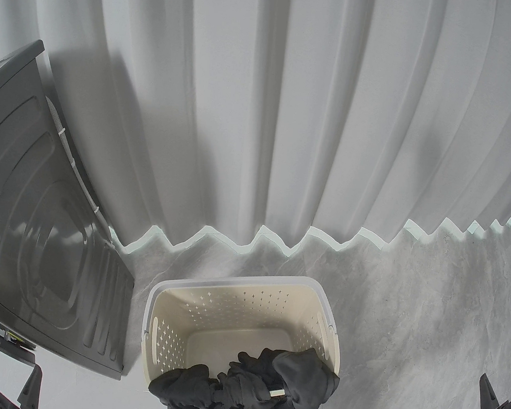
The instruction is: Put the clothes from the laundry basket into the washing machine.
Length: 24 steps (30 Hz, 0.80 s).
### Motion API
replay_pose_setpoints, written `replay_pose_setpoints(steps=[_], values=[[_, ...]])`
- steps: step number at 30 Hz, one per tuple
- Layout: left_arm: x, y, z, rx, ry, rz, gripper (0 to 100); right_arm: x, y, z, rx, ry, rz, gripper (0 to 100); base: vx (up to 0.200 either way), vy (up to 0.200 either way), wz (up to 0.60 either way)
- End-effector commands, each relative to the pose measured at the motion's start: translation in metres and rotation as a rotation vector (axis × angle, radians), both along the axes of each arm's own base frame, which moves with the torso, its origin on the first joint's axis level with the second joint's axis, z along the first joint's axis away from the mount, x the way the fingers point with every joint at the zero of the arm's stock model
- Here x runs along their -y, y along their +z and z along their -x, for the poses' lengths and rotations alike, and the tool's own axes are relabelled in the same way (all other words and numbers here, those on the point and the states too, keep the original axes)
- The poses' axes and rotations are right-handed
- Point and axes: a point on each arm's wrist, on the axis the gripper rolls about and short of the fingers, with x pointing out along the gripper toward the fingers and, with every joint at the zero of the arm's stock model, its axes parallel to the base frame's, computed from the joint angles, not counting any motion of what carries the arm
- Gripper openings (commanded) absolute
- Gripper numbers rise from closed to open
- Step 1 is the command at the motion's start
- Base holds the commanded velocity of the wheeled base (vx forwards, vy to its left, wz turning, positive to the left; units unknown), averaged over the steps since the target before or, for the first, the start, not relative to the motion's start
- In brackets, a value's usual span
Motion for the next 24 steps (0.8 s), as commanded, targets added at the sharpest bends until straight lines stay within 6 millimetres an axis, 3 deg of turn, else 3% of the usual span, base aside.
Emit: replay_pose_setpoints(steps=[1,24], values=[[0.0,-0.0048,0.0002,0.002,-0.001,-0.004,100,0.0,-0.0051,-0.0006,-0.009,0.0,0.001,100,-0.2,0.0,0.0],[0.0,-0.0048,0.0002,0.002,-0.001,-0.002,100,0.0,-0.0051,-0.0006,-0.009,0.0,0.001,100,-0.2,0.0,0.0]])
